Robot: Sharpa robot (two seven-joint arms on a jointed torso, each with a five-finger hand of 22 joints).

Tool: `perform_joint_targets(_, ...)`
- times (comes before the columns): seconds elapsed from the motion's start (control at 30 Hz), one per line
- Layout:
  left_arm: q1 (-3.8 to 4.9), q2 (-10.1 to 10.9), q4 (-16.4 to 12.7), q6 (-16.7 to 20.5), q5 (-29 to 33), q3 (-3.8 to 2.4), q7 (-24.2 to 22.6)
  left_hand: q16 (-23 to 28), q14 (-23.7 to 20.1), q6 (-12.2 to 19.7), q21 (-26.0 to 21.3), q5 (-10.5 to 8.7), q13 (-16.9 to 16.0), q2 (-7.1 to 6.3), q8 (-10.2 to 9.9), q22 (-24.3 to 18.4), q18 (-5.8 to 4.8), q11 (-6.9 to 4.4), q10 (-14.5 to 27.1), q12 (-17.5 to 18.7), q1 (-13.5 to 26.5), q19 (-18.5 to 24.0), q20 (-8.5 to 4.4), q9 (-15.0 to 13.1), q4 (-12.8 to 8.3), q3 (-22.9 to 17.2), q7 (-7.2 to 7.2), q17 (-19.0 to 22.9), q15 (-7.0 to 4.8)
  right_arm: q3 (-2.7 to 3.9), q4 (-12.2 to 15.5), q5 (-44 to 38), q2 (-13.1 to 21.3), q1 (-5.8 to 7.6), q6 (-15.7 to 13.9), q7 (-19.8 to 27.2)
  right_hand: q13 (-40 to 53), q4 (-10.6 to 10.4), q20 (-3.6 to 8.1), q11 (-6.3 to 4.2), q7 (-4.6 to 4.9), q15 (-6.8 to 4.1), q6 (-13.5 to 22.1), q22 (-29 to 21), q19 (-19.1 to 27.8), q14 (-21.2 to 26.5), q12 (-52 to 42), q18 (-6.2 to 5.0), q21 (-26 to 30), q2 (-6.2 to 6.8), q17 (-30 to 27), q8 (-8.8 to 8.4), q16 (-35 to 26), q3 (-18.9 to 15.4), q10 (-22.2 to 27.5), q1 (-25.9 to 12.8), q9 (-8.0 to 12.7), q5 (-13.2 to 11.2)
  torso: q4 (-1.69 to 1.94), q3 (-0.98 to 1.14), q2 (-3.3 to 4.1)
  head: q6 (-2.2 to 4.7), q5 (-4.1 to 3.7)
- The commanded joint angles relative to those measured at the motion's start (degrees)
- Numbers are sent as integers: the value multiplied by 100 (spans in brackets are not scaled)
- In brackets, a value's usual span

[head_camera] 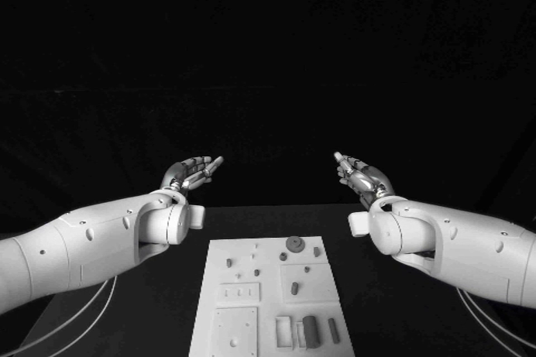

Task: Assemble the parts on the task board

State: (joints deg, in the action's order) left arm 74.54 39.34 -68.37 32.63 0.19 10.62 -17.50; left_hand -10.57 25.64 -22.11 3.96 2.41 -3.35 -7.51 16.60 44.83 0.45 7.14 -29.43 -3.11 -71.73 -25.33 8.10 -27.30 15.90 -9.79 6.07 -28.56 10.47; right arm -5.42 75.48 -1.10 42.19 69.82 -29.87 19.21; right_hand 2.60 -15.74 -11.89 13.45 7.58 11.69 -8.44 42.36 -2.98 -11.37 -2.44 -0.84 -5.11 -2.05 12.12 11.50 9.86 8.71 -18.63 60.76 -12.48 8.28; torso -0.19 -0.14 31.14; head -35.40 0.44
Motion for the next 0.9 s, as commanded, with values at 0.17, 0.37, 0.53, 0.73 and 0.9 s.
perform_joint_targets(0.17, 298, -135, 472, -1050, -16, 194, 880, -214, 332, -398, 147, 42, -122, 244, 235, 224, 5, 212, -793, -209, -383, -315, -71, -167, 42, 3, 351, -170, 74, -181, -581, -363, -106, 369, 1864, -1102, 192, 291, -102, 245, 889, 288, -879, 2115, -592, -1047, -362, -104, -397, -74, 733, 783, 791, -160, -1591, 1167, -640, 105, 0, 0, 0, 0, -1)
perform_joint_targets(0.37, 335, -150, 528, -1097, -16, 221, 924, -503, 891, -1030, 310, 18, -226, 310, 496, 222, 178, 429, -1460, -484, -978, -824, -115, -235, -119, 106, 448, -262, 220, -282, -862, -433, -155, 554, 2325, -1392, 241, 687, -49, 190, 884, 274, -1645, 3255, -1280, -1746, -554, -327, -584, 38, 871, 1172, 1100, -306, -2273, 1763, -859, 113, 0, 0, 0, 0, -1)
perform_joint_targets(0.53, 183, 57, 352, -2049, -1031, 299, 741, -728, 1519, -1623, 422, 61, -251, 260, 582, 129, 472, 399, -2039, -629, -1601, -1409, -155, -163, -185, 98, 461, -268, 150, -383, -2003, -3302, -621, 453, 1458, -478, 281, 912, -19, -81, 640, 88, -2323, 3138, -1852, -2387, -729, -556, -608, 207, 925, 1351, 1310, -344, -2974, 2056, -861, 117, 37, -48, 150, -136, -29)
perform_joint_targets(0.73, 189, 292, 97, -2142, -1157, 296, 724, -1124, 2436, -2142, 672, 57, -305, 239, 621, 107, 627, 276, -2744, -838, -1986, -2233, -320, -71, -144, 111, 482, -425, -194, -381, -2009, -4789, -691, 445, 1761, -808, 251, 1178, 0, -253, 484, -226, -2936, 2924, -2810, -3314, -747, -908, -664, 339, 1082, 1347, 1540, -405, -3657, 2190, -773, 122, 82, -37, 274, -137, -92)
perform_joint_targets(0.9, 226, 749, -524, -2213, -1209, 292, 676, -1308, 2875, -2480, 786, 57, -389, 271, 647, 93, 678, 69, -3253, -995, -2152, -2654, -426, -12, -81, 187, 379, -555, -389, -356, -1748, -6226, -711, 493, 2097, -1118, 256, 1334, -16, -382, 429, -358, -3284, 2822, -3219, -3746, -705, -1056, -614, 495, 1182, 1287, 1532, -383, -4086, 2126, -721, 123, 96, -6, 420, -57, -94)
